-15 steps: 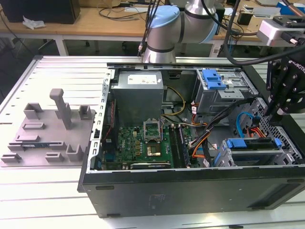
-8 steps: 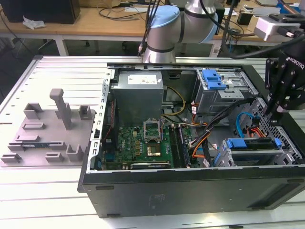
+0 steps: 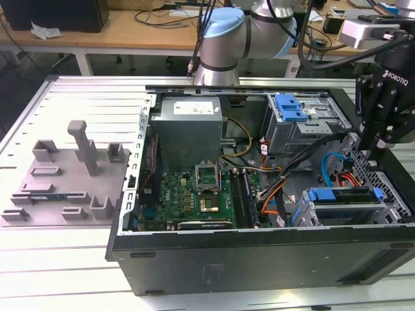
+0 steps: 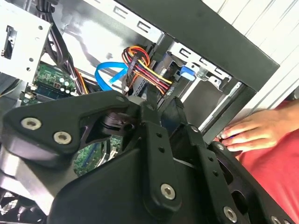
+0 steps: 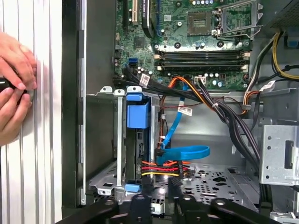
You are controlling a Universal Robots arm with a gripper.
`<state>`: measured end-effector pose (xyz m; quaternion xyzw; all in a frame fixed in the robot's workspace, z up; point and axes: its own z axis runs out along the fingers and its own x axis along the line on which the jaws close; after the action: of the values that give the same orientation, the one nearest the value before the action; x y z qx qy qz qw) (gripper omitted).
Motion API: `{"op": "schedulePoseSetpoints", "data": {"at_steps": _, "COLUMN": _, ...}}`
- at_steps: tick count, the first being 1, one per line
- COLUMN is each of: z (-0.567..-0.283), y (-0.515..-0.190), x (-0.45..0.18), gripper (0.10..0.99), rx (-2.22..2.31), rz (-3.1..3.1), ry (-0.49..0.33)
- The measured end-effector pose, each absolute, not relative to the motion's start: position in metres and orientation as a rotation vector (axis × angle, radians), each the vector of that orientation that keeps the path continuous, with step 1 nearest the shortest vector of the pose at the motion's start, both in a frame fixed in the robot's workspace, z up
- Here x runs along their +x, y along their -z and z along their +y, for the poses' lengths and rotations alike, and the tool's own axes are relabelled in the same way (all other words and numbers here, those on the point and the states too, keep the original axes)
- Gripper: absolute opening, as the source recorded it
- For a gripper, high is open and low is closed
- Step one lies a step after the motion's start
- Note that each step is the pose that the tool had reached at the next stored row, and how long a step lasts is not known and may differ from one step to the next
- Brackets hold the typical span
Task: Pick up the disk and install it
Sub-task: 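Insert the second disk wire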
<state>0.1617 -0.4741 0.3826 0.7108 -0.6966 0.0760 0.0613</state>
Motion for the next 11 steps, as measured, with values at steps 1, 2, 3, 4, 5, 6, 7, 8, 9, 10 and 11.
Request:
{"op": "schedulePoseSetpoints", "data": {"at_steps": 1, "z": -0.4738, "y": -0.3825, "x": 0.1616, "gripper": 0.318, "rx": 2.152, "rz": -2.105, "ry": -0.23}}
{"op": "schedulePoseSetpoints", "data": {"at_steps": 2, "z": -0.4734, "y": -0.3824, "x": 0.1616, "gripper": 0.318, "rx": 2.153, "rz": -2.103, "ry": -0.231}}
{"op": "schedulePoseSetpoints", "data": {"at_steps": 3, "z": -0.4726, "y": -0.3813, "x": 0.1615, "gripper": 0.318, "rx": 2.153, "rz": -2.102, "ry": -0.232}}
{"op": "schedulePoseSetpoints", "data": {"at_steps": 4, "z": -0.4723, "y": -0.3802, "x": 0.1614, "gripper": 0.318, "rx": 2.15, "rz": -2.102, "ry": -0.235}}
{"op": "schedulePoseSetpoints", "data": {"at_steps": 5, "z": -0.4722, "y": -0.3796, "x": 0.1613, "gripper": 0.318, "rx": 2.144, "rz": -2.105, "ry": -0.237}}
{"op": "schedulePoseSetpoints", "data": {"at_steps": 6, "z": -0.4721, "y": -0.3793, "x": 0.1613, "gripper": 0.318, "rx": 2.137, "rz": -2.11, "ry": -0.237}}
{"op": "schedulePoseSetpoints", "data": {"at_steps": 7, "z": -0.471, "y": -0.3794, "x": 0.1616, "gripper": 0.318, "rx": 2.127, "rz": -2.111, "ry": -0.241}}
{"op": "schedulePoseSetpoints", "data": {"at_steps": 8, "z": -0.4697, "y": -0.3793, "x": 0.1629, "gripper": 0.318, "rx": 2.12, "rz": -2.104, "ry": -0.245}}
{"op": "schedulePoseSetpoints", "data": {"at_steps": 9, "z": -0.4686, "y": -0.3793, "x": 0.1639, "gripper": 0.318, "rx": 2.118, "rz": -2.101, "ry": -0.247}}
{"op": "schedulePoseSetpoints", "data": {"at_steps": 10, "z": -0.4687, "y": -0.3792, "x": 0.1643, "gripper": 0.318, "rx": 2.118, "rz": -2.101, "ry": -0.247}}
{"op": "schedulePoseSetpoints", "data": {"at_steps": 11, "z": -0.4686, "y": -0.3783, "x": 0.165, "gripper": 0.318, "rx": 2.118, "rz": -2.101, "ry": -0.247}}
